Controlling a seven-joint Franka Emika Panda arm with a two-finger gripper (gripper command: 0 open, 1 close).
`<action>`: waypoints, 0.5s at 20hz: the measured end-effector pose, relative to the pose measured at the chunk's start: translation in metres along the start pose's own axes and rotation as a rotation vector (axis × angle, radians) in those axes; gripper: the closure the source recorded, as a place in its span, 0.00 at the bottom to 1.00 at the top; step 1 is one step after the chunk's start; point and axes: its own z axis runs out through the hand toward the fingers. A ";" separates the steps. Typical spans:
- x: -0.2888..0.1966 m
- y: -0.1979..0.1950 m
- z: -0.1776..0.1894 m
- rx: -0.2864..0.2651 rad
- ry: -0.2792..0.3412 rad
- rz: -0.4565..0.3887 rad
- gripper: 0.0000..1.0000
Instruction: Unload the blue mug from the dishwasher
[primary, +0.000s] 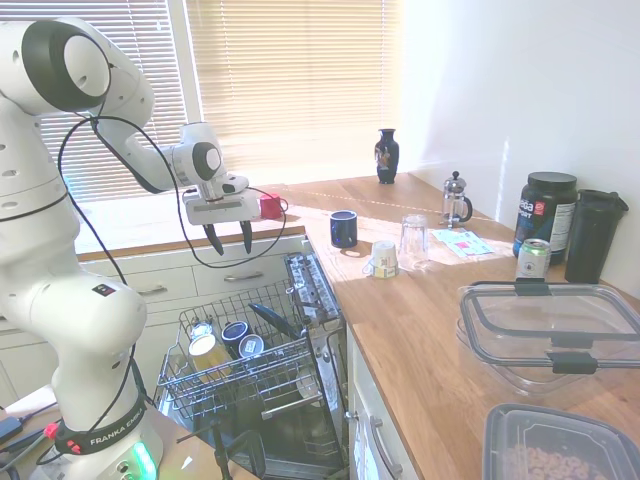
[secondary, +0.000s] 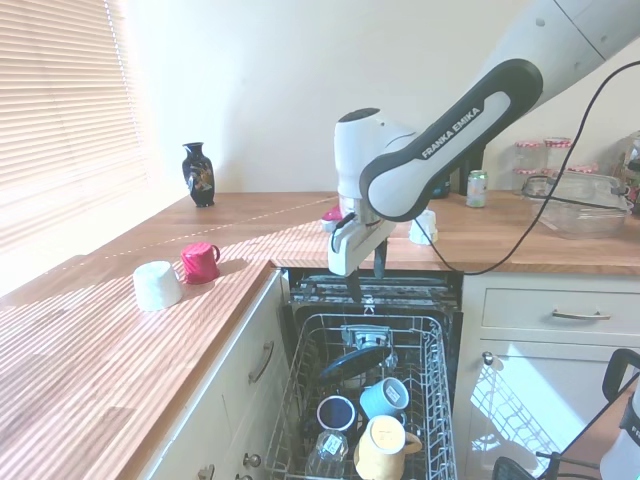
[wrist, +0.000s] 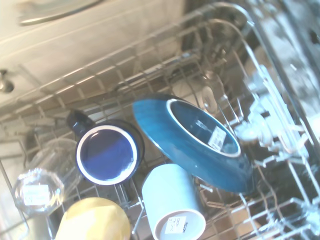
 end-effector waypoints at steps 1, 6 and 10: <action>-0.003 -0.004 0.002 -0.005 0.004 -0.035 0.00; -0.014 -0.018 0.017 -0.020 0.026 -0.189 0.00; -0.016 -0.023 0.031 -0.019 0.048 -0.261 0.00</action>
